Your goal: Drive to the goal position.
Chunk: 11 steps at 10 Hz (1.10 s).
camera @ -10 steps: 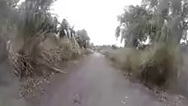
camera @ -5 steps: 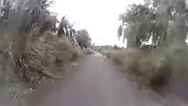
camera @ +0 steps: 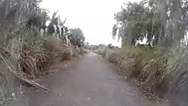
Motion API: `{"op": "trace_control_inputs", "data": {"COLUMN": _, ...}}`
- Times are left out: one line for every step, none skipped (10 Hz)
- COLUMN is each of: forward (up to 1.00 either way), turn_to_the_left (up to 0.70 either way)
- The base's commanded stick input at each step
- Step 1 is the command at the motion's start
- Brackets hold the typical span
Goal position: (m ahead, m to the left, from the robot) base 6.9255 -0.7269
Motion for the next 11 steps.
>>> {"op": "trace_control_inputs", "data": {"forward": 1.00, "turn_to_the_left": 0.00}}
{"op": "trace_control_inputs", "data": {"forward": 1.00, "turn_to_the_left": 0.00}}
{"op": "trace_control_inputs", "data": {"forward": 1.00, "turn_to_the_left": 0.00}}
{"op": "trace_control_inputs", "data": {"forward": 1.00, "turn_to_the_left": 0.00}}
{"op": "trace_control_inputs", "data": {"forward": 1.00, "turn_to_the_left": 0.00}}
{"op": "trace_control_inputs", "data": {"forward": 1.00, "turn_to_the_left": 0.00}}
{"op": "trace_control_inputs", "data": {"forward": 1.00, "turn_to_the_left": 0.00}}
{"op": "trace_control_inputs", "data": {"forward": 1.00, "turn_to_the_left": 0.00}}
{"op": "trace_control_inputs", "data": {"forward": 1.00, "turn_to_the_left": 0.00}}
{"op": "trace_control_inputs", "data": {"forward": 1.00, "turn_to_the_left": 0.00}}
{"op": "trace_control_inputs", "data": {"forward": 1.00, "turn_to_the_left": 0.00}}
